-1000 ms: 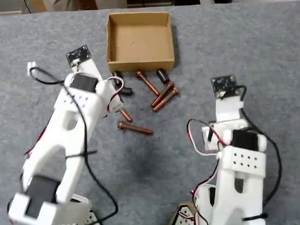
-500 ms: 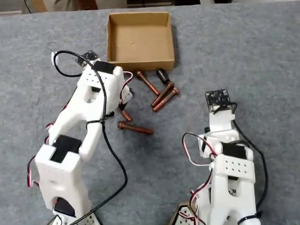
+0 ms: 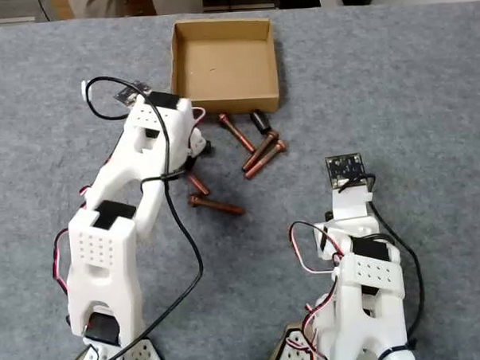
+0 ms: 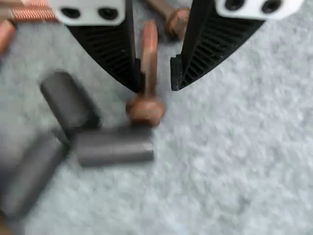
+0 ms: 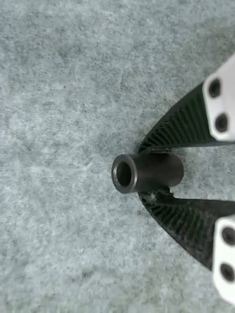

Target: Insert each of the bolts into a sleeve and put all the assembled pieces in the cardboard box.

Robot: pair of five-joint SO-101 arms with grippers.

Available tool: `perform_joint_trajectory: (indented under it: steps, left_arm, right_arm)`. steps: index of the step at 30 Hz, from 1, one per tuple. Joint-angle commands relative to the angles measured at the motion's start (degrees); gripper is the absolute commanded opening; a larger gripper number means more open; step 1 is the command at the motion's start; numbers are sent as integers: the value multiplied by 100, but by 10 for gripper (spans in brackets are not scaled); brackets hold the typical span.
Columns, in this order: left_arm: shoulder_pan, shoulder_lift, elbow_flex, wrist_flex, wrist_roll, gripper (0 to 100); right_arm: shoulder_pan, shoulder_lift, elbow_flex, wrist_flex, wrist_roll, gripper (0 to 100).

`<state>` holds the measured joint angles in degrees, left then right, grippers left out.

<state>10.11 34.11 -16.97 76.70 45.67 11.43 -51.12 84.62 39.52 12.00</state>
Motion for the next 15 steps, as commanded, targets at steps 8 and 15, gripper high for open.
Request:
perform_joint_trajectory:
  steps: [8,15]
  left_arm:
    - [-149,919,-1116,0,0,111]
    - [-193,1077,-1143,0,0,64]
  right_arm:
    - [92,-136,4,-132,26,19]
    - [101,-136,4,-132,26,19]
